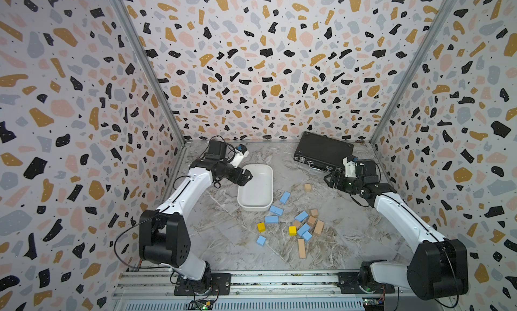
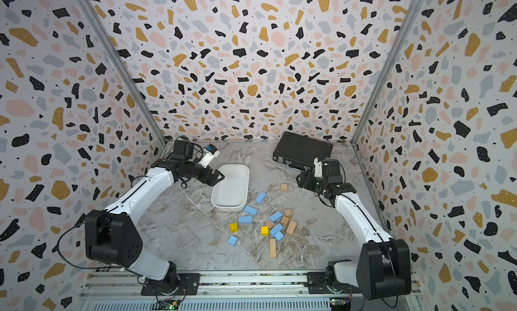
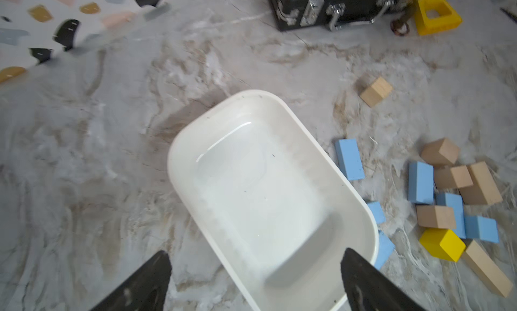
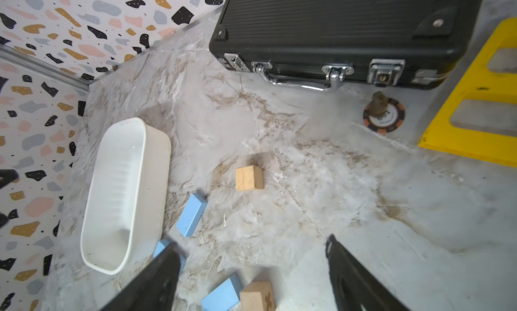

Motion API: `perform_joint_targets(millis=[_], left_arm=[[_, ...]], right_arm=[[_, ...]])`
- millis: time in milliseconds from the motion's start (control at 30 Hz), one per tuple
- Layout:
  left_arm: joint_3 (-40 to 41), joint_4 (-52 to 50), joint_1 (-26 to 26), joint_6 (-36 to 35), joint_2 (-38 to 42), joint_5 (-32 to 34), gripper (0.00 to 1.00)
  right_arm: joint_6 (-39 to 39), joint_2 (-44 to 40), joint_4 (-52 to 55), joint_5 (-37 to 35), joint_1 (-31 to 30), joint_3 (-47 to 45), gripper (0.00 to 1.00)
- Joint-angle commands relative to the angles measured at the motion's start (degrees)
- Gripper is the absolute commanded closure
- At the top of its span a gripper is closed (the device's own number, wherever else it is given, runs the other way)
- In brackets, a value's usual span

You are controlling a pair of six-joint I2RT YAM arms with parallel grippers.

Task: Pick out the blue building blocks
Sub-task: Move the storage box to the center of the board.

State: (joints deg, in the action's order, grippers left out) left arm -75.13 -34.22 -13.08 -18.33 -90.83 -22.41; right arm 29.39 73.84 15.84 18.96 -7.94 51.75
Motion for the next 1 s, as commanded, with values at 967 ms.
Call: perform_joint_targets(millis=[967], left_arm=[[-0.22,0.19,-10.04,26.8,-14.22,19.96,0.07]], right_arm=[[8.93,-0.92,-5.03,4.16,-0.69,-5.78,0.23]])
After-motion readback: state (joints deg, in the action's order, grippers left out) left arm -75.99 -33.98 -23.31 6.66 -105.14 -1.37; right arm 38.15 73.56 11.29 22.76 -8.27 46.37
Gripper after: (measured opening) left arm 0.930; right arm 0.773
